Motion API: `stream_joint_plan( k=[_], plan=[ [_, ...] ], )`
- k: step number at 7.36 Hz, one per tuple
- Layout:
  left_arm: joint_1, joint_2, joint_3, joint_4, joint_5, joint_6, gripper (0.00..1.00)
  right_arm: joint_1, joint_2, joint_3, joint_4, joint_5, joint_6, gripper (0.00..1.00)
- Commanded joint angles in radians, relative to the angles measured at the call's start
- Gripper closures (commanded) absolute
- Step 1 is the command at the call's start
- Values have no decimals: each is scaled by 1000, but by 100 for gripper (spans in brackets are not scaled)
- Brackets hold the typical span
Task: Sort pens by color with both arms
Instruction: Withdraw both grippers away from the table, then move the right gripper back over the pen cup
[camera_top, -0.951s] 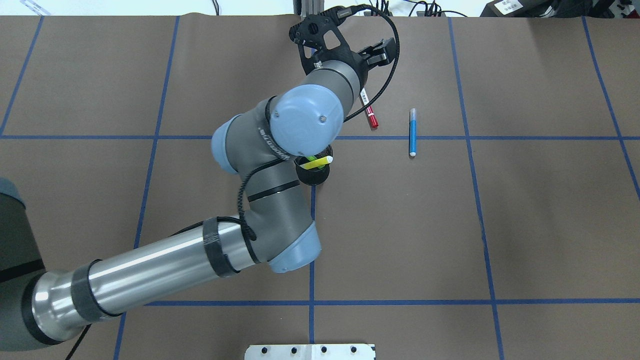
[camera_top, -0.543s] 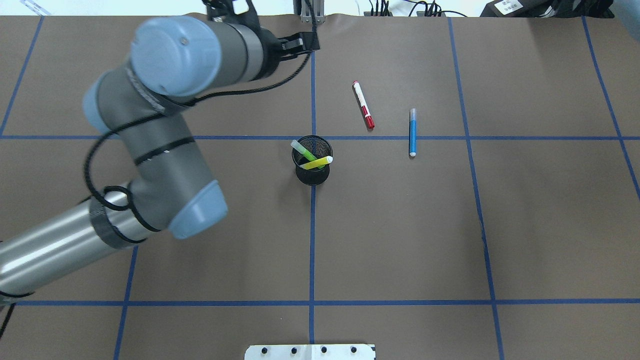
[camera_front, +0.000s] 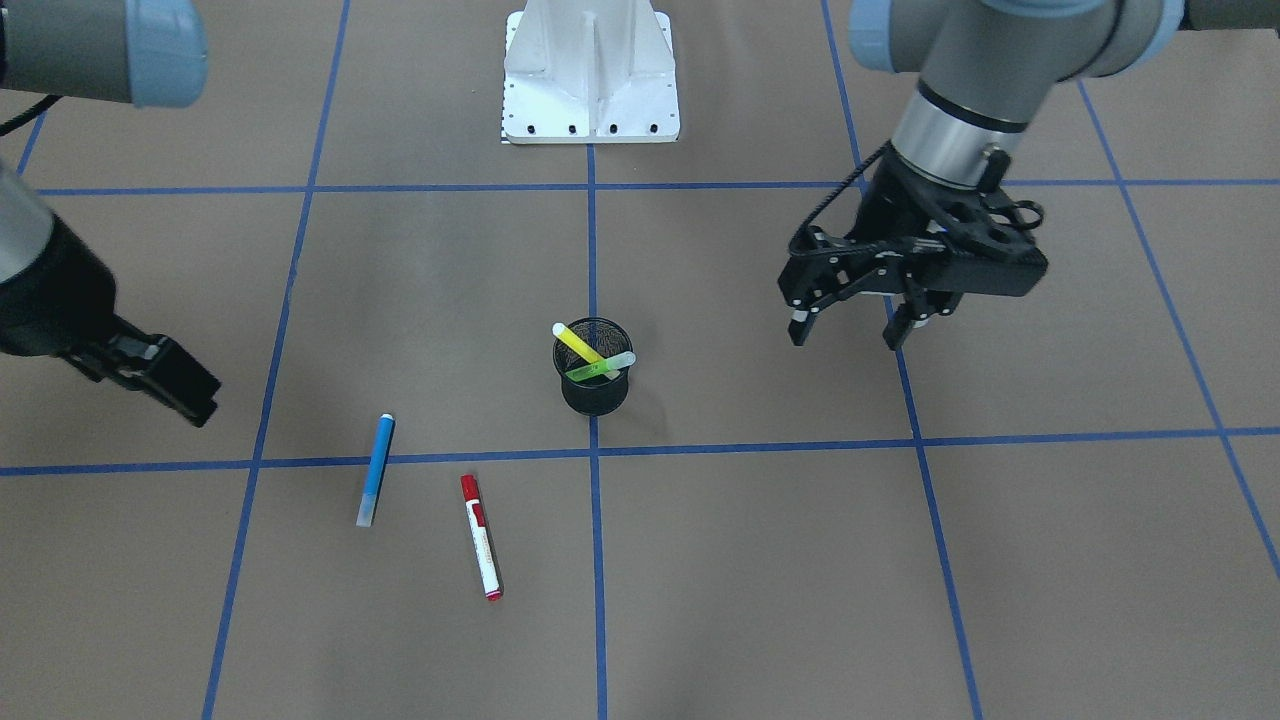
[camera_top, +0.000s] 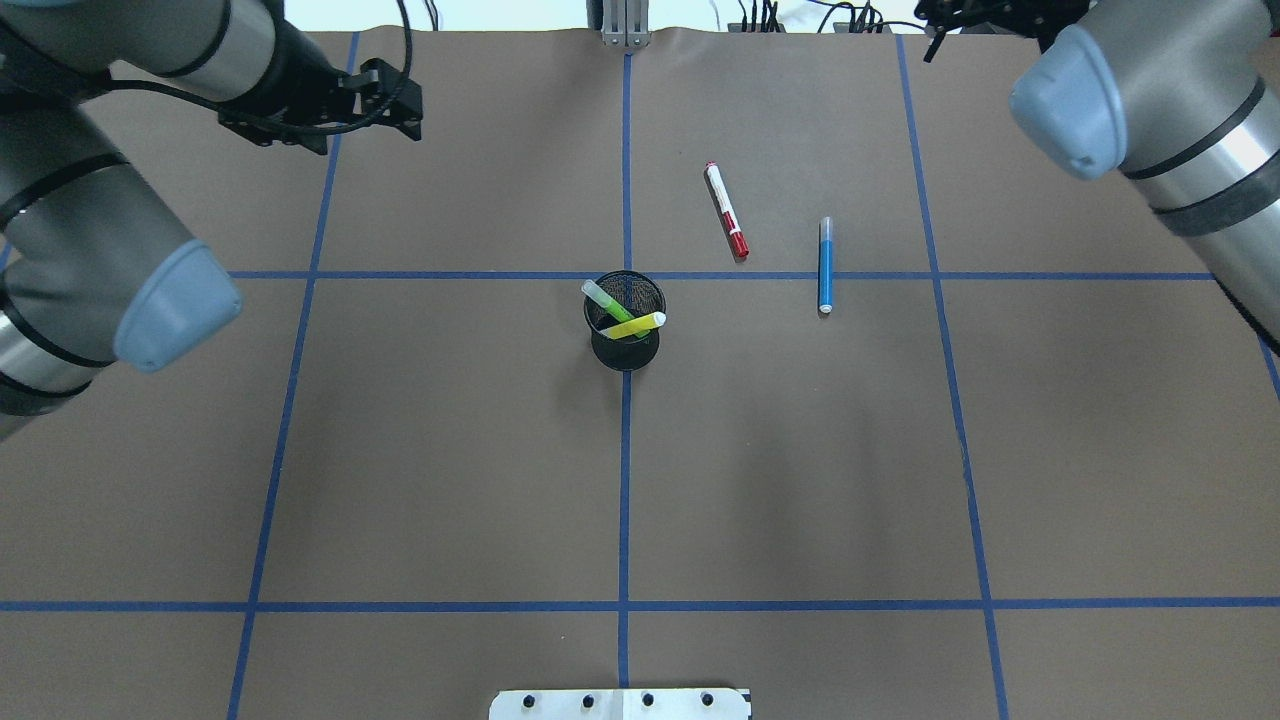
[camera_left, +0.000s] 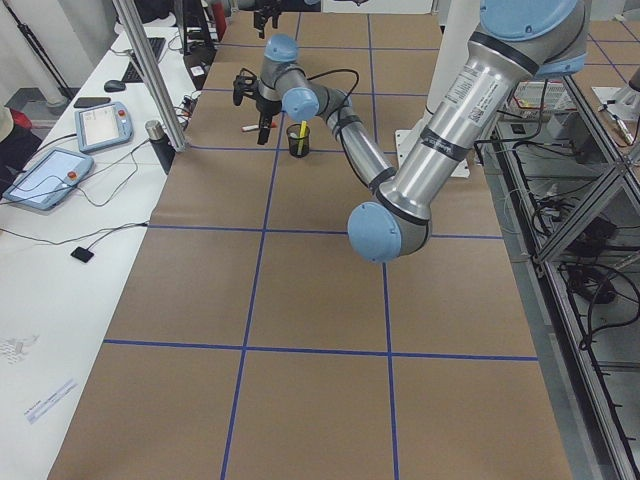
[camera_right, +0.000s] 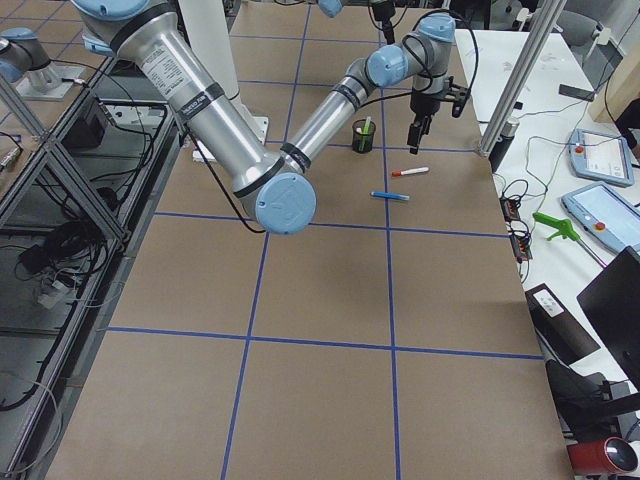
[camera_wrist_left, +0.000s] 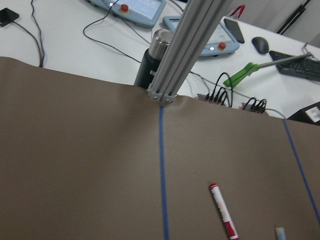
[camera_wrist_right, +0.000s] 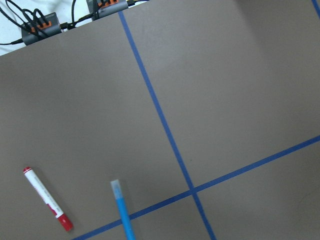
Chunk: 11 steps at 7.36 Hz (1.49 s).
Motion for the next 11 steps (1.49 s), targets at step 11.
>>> stream_joint_plan(
  k=[11],
  plan=[
    [-539,261,407,81,-317,994,0,-543,89,-12,298,-579,-420,2]
  ],
)
